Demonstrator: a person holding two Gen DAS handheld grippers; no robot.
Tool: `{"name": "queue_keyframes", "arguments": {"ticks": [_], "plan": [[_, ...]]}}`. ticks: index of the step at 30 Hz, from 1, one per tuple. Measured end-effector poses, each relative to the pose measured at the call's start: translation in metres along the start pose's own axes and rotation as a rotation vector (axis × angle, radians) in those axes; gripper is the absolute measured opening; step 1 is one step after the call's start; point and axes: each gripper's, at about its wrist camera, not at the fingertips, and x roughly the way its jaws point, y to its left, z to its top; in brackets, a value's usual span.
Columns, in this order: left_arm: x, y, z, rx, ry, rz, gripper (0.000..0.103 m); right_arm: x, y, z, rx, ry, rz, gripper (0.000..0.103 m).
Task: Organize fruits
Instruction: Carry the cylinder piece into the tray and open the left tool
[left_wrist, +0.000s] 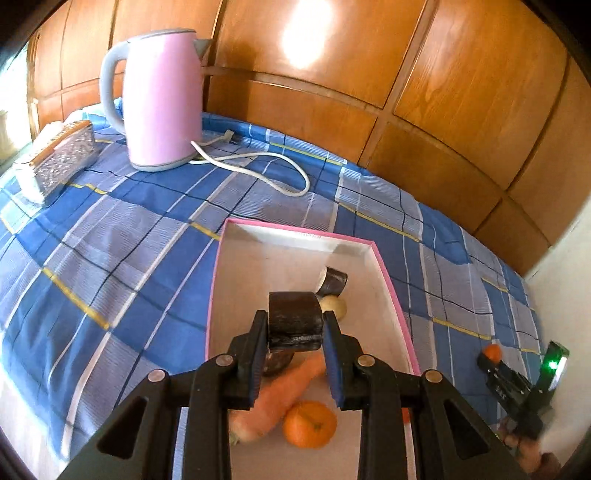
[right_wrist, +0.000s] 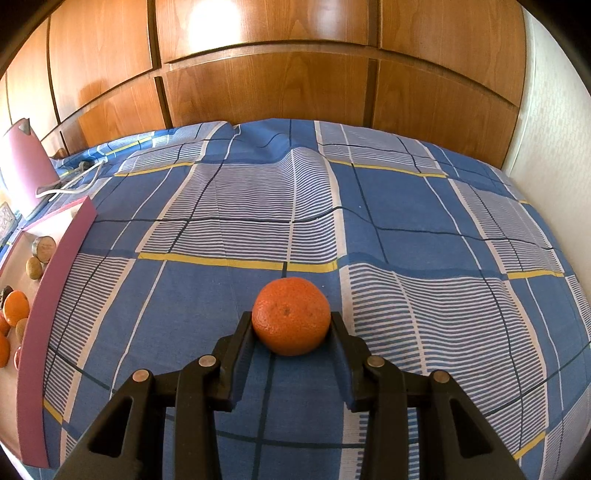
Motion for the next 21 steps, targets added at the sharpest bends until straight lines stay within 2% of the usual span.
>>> {"name": "queue_keyframes", "arguments": {"ticks": [3, 4, 5, 7, 14, 21], "plan": [[0.017, -0.003, 0.007, 0.001, 0.008, 0.013, 0.030, 0.000, 0.000, 0.000, 0.001, 0.000, 0.001, 0.039], [0.023, -0.004, 0.008, 0.003, 0.016, 0.034, 0.033, 0.000, 0.000, -0.001, 0.002, -0.001, 0.002, 0.039], [0.026, -0.004, 0.009, -0.001, 0.027, 0.035, 0.039, 0.000, 0.000, -0.001, 0.003, -0.001, 0.003, 0.039], [0.029, -0.005, 0.009, -0.003, 0.022, 0.028, 0.044, 0.000, 0.000, -0.001, 0.003, -0.001, 0.004, 0.039], [0.016, -0.011, -0.007, 0.020, 0.012, 0.079, 0.045, -0.001, 0.000, -0.002, 0.002, -0.002, 0.002, 0.039], [-0.005, -0.025, -0.024, 0.082, -0.012, 0.088, 0.047, -0.001, 0.000, -0.002, 0.004, -0.001, 0.002, 0.039]]}}
